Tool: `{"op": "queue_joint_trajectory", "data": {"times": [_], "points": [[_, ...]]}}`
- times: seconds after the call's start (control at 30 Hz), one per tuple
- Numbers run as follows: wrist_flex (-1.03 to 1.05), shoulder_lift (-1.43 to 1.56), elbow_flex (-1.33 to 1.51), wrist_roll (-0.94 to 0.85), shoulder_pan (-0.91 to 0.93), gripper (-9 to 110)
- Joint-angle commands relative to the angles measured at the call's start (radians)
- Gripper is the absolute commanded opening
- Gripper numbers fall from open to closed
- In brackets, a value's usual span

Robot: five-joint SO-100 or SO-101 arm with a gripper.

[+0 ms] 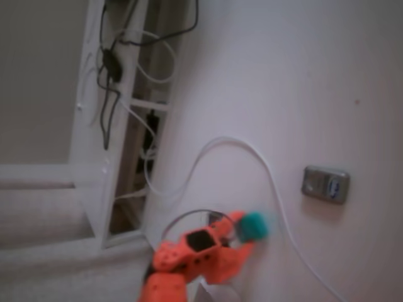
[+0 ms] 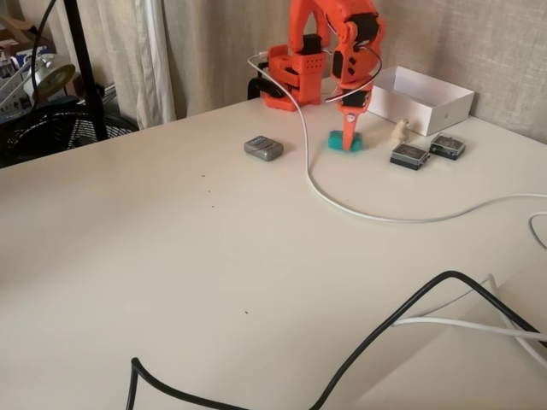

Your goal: Grasp the green cube and put it in the bin.

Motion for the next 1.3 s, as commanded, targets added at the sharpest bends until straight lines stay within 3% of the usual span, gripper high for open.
{"op": "queue_joint_trajectory", "data": {"times": [0.0,0.2,0.5,0.87,1.27], "points": [[-0.103,0.138,-0.103,-0.198,-0.052,-8],[-0.186,0.307,-0.183,-0.634,-0.270,-8],[0.000,0.422,-0.225,-1.040,-0.621,-8],[0.092,0.445,-0.083,-1.088,-0.831,-8],[-0.078,0.532,0.264,-1.091,-0.867,-8]]}}
